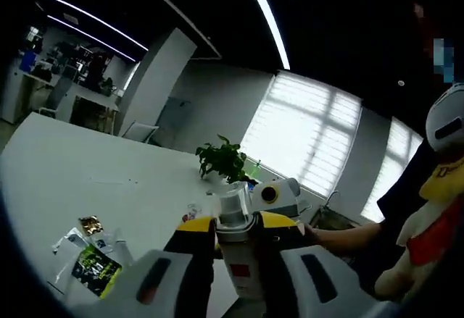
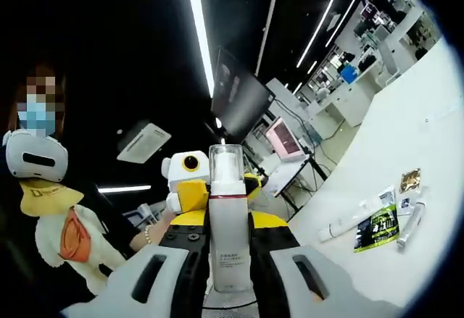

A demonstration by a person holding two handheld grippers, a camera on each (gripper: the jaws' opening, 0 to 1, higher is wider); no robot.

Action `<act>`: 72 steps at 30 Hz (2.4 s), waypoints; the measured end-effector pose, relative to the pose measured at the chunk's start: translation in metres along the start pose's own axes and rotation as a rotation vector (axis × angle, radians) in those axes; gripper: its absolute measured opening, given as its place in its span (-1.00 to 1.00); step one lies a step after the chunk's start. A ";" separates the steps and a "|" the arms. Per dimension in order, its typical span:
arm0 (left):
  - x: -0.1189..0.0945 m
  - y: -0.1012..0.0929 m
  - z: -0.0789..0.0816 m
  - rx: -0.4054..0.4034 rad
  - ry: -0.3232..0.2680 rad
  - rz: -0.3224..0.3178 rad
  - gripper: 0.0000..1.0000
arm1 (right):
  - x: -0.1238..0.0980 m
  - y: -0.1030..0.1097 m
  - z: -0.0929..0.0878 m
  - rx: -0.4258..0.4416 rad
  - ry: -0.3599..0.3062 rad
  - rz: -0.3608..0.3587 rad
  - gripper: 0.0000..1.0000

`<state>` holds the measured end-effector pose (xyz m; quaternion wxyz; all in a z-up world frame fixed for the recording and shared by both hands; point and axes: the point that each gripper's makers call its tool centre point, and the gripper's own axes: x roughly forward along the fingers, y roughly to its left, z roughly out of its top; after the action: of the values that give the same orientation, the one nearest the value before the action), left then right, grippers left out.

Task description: Arrange the skincare products in the storage area until every visible bottle or jar stands upright without overlapping.

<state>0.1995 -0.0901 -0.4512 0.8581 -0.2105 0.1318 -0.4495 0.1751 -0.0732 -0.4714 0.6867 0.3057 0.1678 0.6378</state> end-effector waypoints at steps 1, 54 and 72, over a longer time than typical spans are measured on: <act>0.000 0.001 0.000 -0.023 0.002 0.005 -0.68 | 0.000 0.000 0.001 -0.011 -0.001 -0.015 -0.60; 0.029 -0.038 0.022 0.266 0.084 -0.077 -0.49 | -0.038 0.001 0.037 -0.491 -0.112 -0.421 -0.62; 0.018 -0.073 0.015 0.425 0.283 -0.443 -0.67 | -0.030 0.041 0.024 -0.420 -0.061 -0.090 -0.62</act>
<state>0.1637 -0.1378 -0.4035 0.7374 0.0144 0.1041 -0.6672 0.1543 -0.1076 -0.4318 0.7679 0.1672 0.0242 0.6179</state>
